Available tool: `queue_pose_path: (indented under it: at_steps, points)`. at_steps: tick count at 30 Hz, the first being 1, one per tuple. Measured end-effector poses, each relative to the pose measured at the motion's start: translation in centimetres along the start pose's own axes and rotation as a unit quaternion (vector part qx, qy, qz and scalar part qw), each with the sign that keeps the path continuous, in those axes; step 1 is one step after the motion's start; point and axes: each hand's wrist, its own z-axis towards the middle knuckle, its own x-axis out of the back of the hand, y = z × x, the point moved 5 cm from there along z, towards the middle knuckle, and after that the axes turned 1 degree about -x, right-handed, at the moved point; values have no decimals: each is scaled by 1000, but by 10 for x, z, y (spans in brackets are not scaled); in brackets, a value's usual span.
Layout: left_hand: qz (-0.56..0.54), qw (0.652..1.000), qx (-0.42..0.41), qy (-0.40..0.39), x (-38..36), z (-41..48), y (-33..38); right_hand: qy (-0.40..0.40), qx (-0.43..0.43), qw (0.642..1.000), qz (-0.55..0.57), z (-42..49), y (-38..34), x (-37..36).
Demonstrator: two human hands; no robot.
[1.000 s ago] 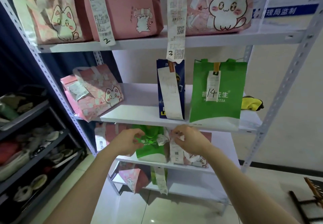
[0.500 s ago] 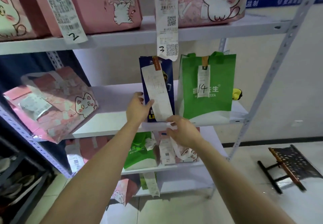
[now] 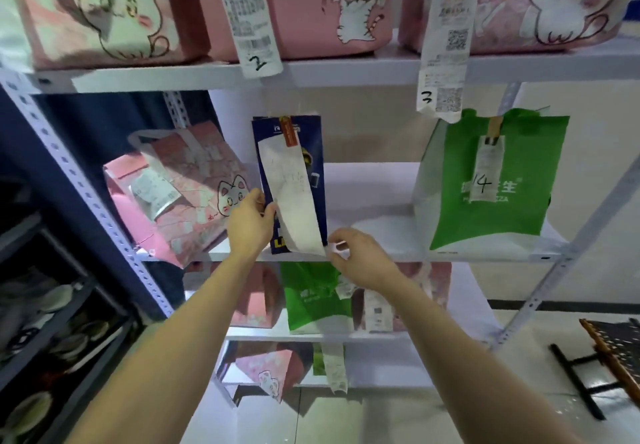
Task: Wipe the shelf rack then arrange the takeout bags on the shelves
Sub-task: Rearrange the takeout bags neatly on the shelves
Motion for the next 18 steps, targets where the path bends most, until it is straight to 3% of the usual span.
queue_pose_path:
  at_steps: [5, 10, 13, 16, 18]
  points:
    - [16, 1000, 20, -15, 28, 16, -30, -6, 17, 1000, -2, 19, -32, -33]
    - [-16, 999, 15, -43, 45, 17, -51, 43, -7, 999, 23, 35, -49, -43]
    - [-7, 995, 20, 95, 80, 7, -71, 95, -40, 994, 28, 47, -56, -47]
    - [13, 959, 56, 278, 118, -12, -95, 189, -71, 979, 29, 59, -61, -45]
    - [11, 943, 107, 316, 134, -13, -113, 214, -90, 972, 42, 71, -61, -46]
